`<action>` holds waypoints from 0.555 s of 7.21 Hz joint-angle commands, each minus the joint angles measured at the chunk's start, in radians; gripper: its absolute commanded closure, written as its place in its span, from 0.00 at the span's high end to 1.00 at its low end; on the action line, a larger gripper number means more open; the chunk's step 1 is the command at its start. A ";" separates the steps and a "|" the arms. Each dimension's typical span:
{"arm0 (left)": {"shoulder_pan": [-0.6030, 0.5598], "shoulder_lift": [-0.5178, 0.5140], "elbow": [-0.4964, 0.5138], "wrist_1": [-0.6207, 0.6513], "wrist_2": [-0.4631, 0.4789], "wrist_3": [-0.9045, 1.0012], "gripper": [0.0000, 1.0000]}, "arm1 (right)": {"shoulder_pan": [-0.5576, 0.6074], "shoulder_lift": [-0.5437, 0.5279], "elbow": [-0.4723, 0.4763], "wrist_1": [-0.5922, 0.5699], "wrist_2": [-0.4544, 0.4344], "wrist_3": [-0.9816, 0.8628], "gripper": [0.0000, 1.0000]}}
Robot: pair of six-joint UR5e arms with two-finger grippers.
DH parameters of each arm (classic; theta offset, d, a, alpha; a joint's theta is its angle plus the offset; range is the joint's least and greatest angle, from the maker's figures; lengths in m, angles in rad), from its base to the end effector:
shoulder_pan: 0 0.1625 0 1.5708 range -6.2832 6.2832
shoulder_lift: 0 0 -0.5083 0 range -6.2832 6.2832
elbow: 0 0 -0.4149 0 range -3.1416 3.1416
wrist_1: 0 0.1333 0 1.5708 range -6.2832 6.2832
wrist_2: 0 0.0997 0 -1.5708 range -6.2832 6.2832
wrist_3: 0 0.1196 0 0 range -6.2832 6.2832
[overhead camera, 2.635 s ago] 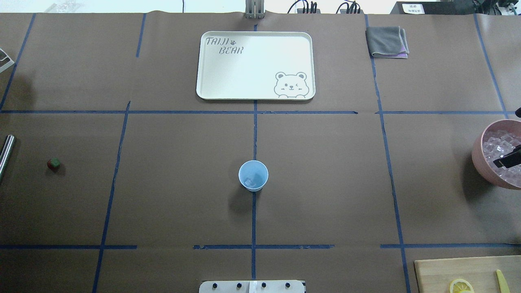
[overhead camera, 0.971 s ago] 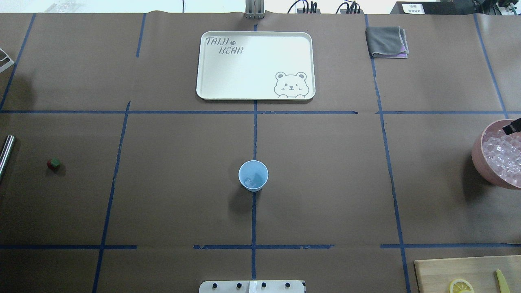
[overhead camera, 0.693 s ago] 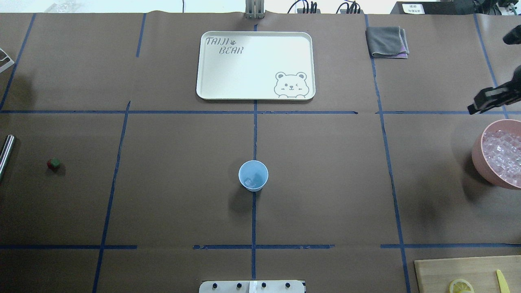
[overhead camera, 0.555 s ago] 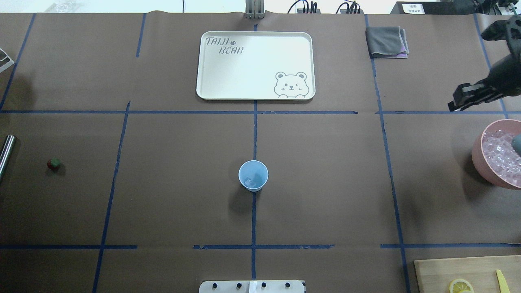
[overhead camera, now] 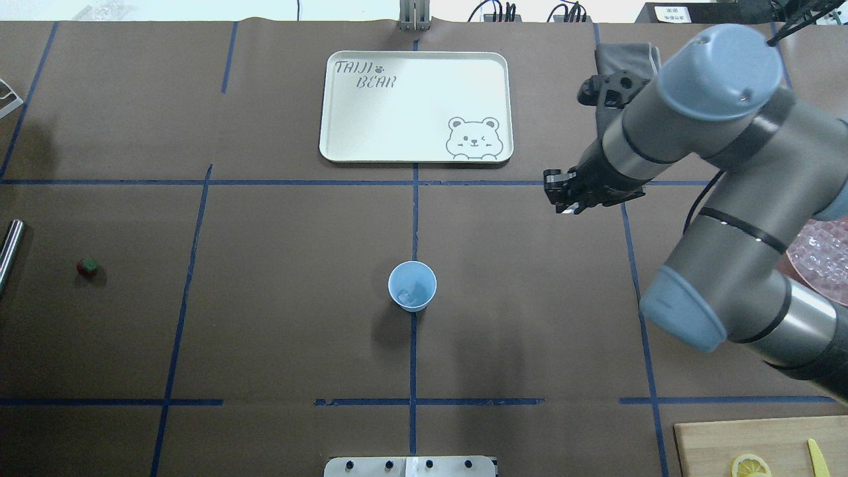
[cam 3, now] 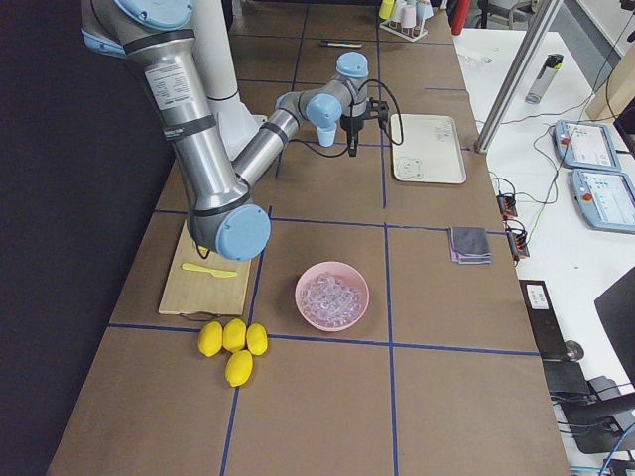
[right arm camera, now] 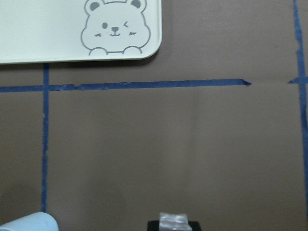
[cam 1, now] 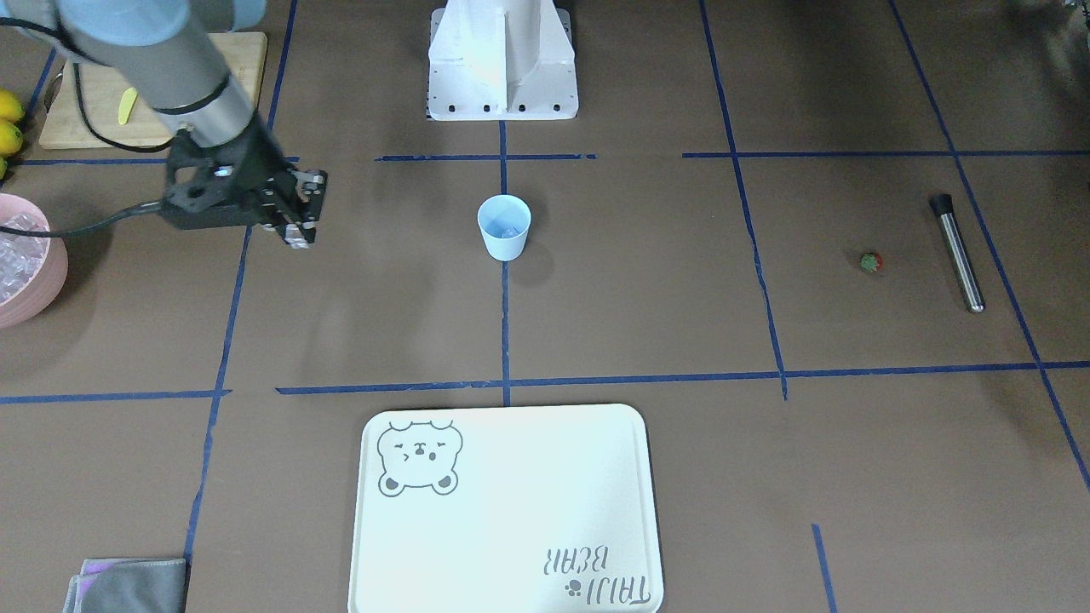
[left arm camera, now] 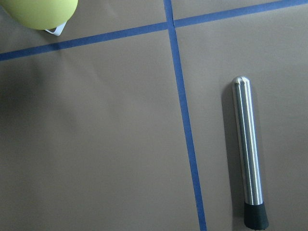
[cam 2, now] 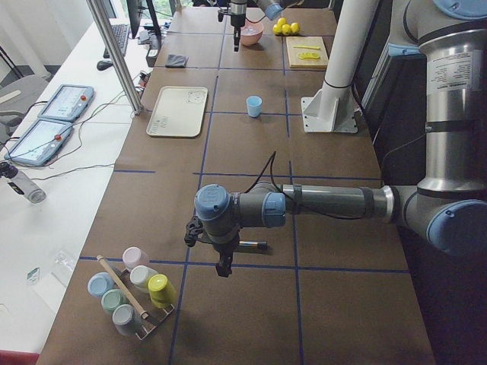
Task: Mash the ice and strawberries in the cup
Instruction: 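Carry the ice with the right gripper over the light-blue cup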
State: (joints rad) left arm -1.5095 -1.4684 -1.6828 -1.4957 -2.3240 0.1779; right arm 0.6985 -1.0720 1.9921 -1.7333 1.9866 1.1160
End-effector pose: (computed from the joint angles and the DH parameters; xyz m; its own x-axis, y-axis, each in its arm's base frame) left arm -0.0234 -0.4590 0.7577 0.7085 0.1763 -0.6833 -0.1895 0.9803 0.0564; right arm -0.4371 -0.4780 0.2897 0.6648 0.0335 0.7462 -0.0931 0.9949 0.0382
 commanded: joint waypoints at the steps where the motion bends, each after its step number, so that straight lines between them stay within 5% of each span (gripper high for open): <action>1: 0.000 0.000 0.002 0.000 0.002 0.000 1.00 | -0.170 0.174 -0.073 -0.066 -0.150 0.199 0.04; 4: 0.000 0.000 0.003 0.002 0.002 0.000 1.00 | -0.295 0.311 -0.222 -0.063 -0.255 0.321 0.08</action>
State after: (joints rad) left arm -1.5094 -1.4680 -1.6808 -1.4953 -2.3225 0.1779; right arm 0.4498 -0.7998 1.8176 -1.7967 1.7698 1.3979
